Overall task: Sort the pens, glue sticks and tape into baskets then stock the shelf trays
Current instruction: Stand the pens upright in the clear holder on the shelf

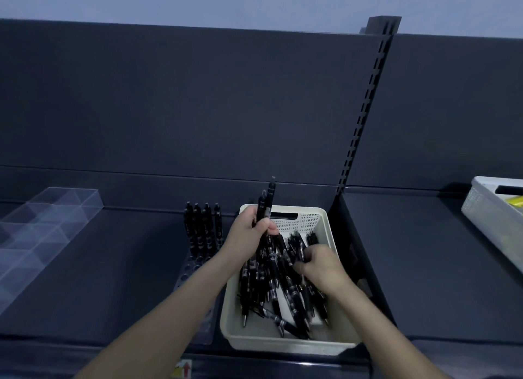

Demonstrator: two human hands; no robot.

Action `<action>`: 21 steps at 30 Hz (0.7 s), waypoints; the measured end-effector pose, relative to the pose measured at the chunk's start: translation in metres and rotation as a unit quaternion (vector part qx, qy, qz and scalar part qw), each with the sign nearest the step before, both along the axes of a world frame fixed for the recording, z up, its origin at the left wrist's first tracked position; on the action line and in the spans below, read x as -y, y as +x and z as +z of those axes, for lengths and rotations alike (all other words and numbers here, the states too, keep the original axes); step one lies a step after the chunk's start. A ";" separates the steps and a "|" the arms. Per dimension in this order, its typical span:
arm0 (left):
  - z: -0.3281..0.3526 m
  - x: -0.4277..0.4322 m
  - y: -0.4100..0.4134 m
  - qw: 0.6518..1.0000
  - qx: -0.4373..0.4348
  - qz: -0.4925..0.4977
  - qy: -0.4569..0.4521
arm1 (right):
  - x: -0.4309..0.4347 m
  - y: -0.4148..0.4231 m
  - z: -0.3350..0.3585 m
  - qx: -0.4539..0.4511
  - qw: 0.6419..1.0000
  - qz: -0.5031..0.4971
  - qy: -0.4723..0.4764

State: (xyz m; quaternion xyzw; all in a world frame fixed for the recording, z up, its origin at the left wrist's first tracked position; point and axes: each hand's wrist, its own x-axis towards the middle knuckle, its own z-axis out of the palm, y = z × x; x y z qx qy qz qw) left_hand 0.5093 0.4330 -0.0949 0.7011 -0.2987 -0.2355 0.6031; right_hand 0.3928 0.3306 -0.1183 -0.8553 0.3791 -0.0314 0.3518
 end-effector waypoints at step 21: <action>0.044 -0.125 0.057 0.986 0.079 0.093 -0.117 | -0.057 0.041 0.054 0.321 0.891 0.017 0.321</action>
